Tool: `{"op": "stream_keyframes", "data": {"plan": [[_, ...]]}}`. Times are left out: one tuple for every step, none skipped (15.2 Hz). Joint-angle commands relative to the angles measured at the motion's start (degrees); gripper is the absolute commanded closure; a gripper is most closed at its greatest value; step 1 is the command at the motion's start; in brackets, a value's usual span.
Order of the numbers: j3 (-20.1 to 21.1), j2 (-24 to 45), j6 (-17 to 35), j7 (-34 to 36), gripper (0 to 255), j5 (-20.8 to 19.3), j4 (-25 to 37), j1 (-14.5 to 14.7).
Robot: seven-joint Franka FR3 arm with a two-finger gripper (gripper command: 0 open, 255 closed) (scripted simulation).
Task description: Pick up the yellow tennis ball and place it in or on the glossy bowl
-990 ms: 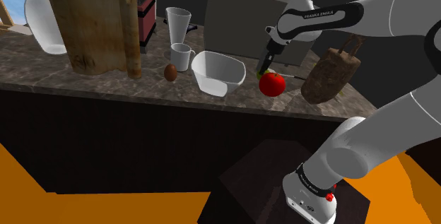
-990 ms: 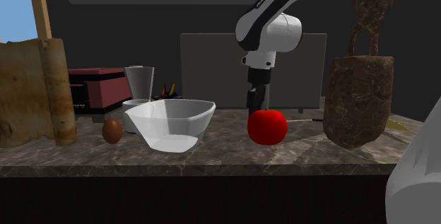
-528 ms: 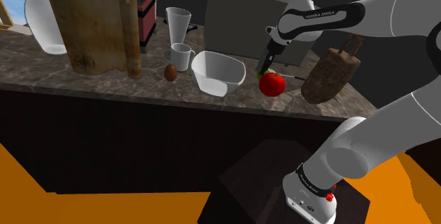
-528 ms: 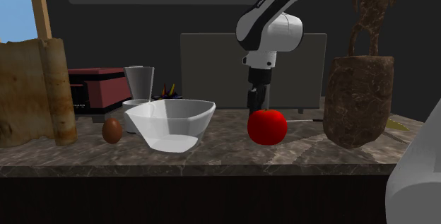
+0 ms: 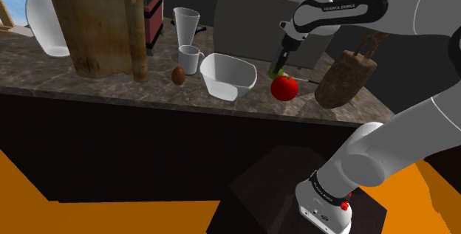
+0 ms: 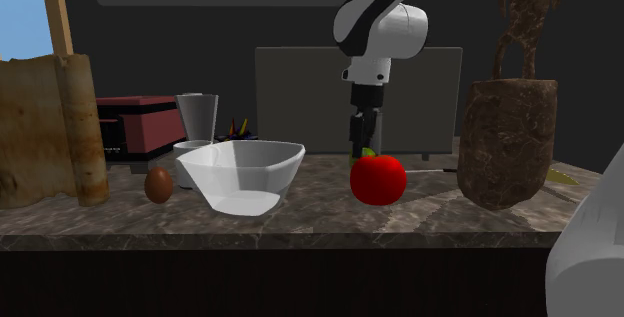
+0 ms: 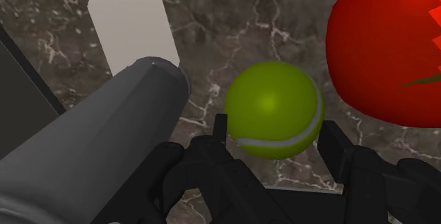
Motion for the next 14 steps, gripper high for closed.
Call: {"op": "stream_keyframes", "data": {"plan": [[0.2,-0.6,-1.6,0.2,255,-0.1,1.0,0.0],[0.3,-0.8,-2.4,0.3,255,-0.2,1.6,0.0],[0.4,-1.0,-3.2,0.4,255,-0.2,2.2,0.0],[0.4,-1.1,-4.0,0.4,255,-0.2,2.9,0.0],[0.5,-1.3,-4.7,0.5,255,-0.2,3.5,0.0],[0.6,-1.4,-5.5,0.5,255,-0.2,4.2,0.1],[0.6,-1.5,-6.3,0.6,255,-0.3,4.8,0.1],[0.7,-1.6,-7.1,0.6,255,-0.3,5.5,0.1],[0.8,-1.7,-7.8,0.6,255,-0.3,6.2,0.1],[0.8,-1.8,-8.6,0.7,255,-0.3,6.9,0.1],[0.9,-1.9,-9.4,0.7,255,-0.3,7.6,0.1],[1.0,-1.9,-10.2,0.7,255,-0.2,8.3,0.2],[1.0,-2.0,-10.9,0.7,255,-0.2,9.0,0.2],[1.1,-2.0,-11.7,0.8,255,-0.2,9.8,0.2]]}}
